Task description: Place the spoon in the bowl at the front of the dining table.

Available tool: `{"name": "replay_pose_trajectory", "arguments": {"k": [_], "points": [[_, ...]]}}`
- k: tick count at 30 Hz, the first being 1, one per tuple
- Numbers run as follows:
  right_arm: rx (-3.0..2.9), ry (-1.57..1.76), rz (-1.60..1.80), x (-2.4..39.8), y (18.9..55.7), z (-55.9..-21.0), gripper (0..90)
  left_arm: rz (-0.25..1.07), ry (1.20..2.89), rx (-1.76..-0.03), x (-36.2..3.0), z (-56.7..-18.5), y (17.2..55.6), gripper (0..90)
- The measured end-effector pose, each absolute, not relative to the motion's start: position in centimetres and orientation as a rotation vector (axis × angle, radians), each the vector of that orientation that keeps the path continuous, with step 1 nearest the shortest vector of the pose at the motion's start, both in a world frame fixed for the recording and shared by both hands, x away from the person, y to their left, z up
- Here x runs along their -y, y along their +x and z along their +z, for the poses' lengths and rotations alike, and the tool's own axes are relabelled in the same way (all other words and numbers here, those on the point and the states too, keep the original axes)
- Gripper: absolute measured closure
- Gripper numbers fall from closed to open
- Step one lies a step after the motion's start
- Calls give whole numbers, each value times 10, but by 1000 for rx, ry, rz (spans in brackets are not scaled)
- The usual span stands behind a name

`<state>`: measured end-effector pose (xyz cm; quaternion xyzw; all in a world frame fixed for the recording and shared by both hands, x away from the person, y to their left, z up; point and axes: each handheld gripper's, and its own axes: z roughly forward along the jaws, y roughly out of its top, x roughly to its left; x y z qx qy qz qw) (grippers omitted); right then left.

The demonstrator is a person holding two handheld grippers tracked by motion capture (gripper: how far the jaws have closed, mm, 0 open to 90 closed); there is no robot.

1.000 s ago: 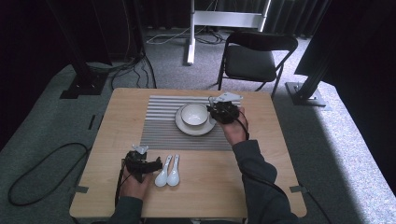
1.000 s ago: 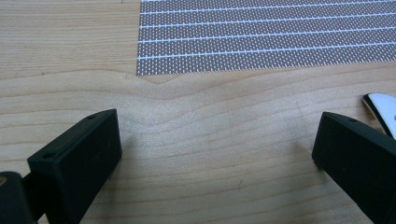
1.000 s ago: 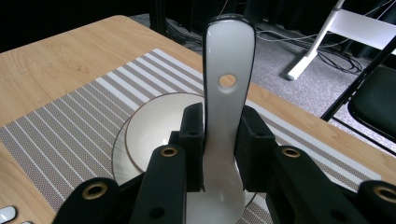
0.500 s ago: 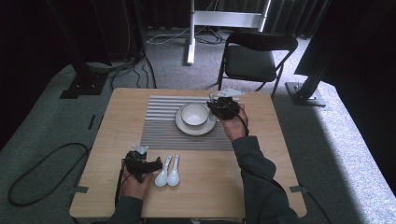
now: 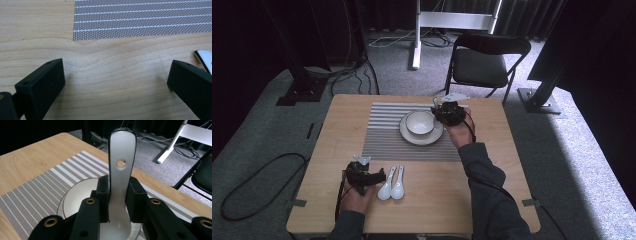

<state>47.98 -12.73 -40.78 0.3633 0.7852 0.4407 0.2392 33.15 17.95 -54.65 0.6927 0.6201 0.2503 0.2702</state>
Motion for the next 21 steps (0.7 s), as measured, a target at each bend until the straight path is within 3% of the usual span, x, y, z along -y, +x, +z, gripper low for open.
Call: {"name": "replay_pose_trajectory", "arguments": {"k": [21], "points": [[-2173, 971, 1205, 117, 489, -406, 745, 675, 1866, -1671, -179, -547, 332, 17]]}}
